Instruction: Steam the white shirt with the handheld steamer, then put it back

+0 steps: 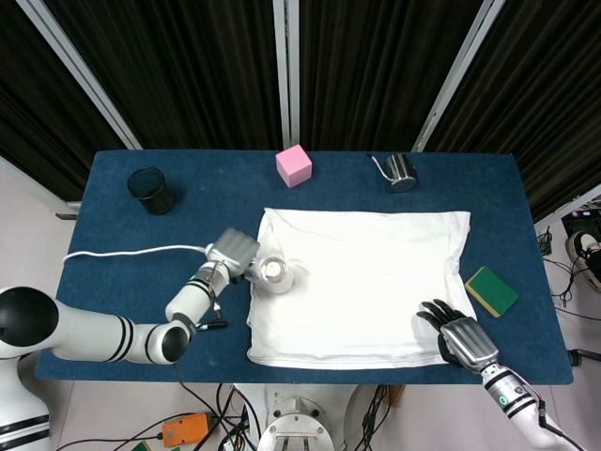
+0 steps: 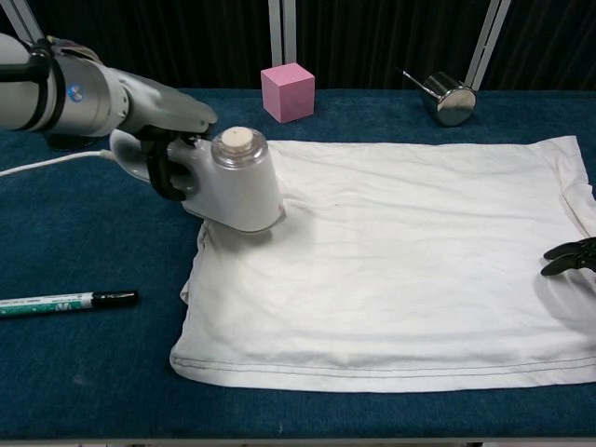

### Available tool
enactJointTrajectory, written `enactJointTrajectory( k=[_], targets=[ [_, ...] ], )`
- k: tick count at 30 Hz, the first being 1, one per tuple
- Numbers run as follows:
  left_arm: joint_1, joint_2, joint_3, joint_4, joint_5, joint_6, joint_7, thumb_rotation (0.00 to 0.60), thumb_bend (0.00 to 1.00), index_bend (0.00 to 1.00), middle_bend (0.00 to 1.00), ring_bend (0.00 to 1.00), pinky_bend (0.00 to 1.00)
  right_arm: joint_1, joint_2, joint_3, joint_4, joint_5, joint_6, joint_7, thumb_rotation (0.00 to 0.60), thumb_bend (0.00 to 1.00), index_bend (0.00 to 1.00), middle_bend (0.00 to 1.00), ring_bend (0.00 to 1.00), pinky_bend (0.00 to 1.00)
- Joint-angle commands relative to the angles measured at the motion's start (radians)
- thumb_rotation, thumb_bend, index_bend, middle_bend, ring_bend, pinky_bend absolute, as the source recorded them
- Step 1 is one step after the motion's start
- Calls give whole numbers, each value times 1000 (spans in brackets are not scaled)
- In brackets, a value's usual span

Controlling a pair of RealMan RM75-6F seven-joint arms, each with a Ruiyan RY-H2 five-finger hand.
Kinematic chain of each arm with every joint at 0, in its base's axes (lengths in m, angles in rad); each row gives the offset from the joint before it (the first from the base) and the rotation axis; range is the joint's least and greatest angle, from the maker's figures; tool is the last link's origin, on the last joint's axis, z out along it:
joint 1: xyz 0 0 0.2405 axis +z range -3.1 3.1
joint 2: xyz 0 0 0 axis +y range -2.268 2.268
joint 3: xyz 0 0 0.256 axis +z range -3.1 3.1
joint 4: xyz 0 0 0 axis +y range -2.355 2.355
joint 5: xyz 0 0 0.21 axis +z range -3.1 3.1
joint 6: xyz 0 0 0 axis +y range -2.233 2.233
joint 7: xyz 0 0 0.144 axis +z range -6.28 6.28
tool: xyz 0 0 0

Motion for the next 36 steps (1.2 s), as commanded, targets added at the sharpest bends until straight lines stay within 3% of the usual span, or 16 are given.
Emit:
enactJointTrajectory(
  k=[1,9,17,28,36],
  targets=[
    [-37,-55,-28,-9,8,3,41,596,552,823,889,755,677,-2,3,0,-2,5,0,0,600,1000,218,154,119,284],
    [-120,-167,-48,28,-55,6,138,595,552,823,889,755,678,-4,5,-3,-1,10,-4,3,600,1000,218,154,118,284],
    [-140,-220,-68,126,-132,0,142,597,549,823,889,755,678,-5,2,-1,1,14,-3,2,600,1000,218,154,119,284],
    [-116,-211,-66,276,-288,-66,117,596,545,823,889,755,677,-6,7,3,-10,17,1,-7,600,1000,218,154,118,285],
    [-65,-185,-61,346,-340,-75,81,594,542,823,889,755,677,-3,5,4,-15,18,-3,-15,600,999,218,153,119,284]
  ],
)
